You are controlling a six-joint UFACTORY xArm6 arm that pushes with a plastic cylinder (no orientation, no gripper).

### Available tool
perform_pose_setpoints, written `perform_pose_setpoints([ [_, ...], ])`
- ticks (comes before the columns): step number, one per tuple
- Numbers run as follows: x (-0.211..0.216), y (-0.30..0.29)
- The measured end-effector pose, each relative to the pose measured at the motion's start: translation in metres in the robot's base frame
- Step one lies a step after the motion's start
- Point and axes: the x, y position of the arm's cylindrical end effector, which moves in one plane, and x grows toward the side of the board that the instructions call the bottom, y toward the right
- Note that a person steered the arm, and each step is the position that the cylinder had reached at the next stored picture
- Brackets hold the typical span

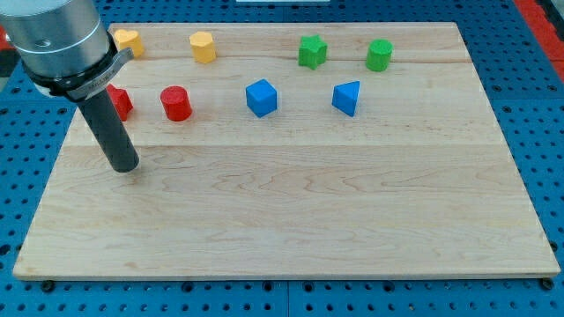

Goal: Place the arm to the right of the red circle

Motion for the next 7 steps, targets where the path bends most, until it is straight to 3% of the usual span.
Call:
perform_pose_setpoints([
  [2, 0.001, 0.067],
  [4, 0.001, 0.067],
  [7, -0.054, 0.067],
])
